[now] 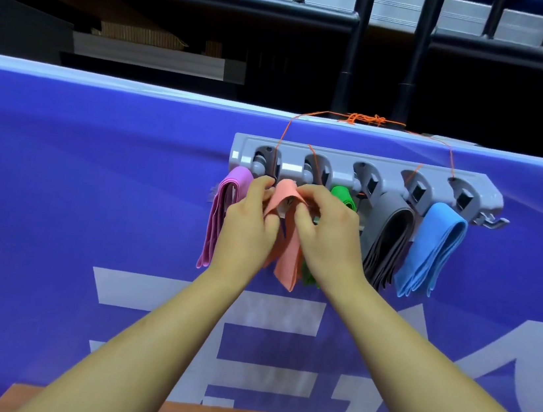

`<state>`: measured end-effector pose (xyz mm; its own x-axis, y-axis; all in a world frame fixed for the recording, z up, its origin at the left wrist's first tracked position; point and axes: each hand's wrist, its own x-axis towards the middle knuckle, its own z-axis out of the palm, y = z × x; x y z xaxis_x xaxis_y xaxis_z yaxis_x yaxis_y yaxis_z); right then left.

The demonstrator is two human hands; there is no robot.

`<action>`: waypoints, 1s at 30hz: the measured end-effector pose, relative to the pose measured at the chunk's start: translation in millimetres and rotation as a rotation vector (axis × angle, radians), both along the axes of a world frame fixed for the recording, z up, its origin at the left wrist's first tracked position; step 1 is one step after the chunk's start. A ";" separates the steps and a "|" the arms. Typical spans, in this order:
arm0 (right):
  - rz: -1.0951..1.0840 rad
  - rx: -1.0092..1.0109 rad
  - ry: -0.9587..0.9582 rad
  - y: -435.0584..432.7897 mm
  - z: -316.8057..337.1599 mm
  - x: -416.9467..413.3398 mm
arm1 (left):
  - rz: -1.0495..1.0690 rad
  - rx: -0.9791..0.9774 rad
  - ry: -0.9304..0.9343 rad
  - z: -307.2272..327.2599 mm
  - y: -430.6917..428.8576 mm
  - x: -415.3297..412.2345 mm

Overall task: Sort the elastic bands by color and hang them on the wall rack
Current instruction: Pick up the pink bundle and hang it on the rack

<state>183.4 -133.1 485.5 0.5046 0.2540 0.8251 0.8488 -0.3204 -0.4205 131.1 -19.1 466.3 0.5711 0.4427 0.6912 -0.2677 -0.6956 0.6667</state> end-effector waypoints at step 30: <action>0.094 0.063 0.126 -4.2 2.7 -6.8 | -0.146 0.011 -0.108 3.3 -2.7 -5.9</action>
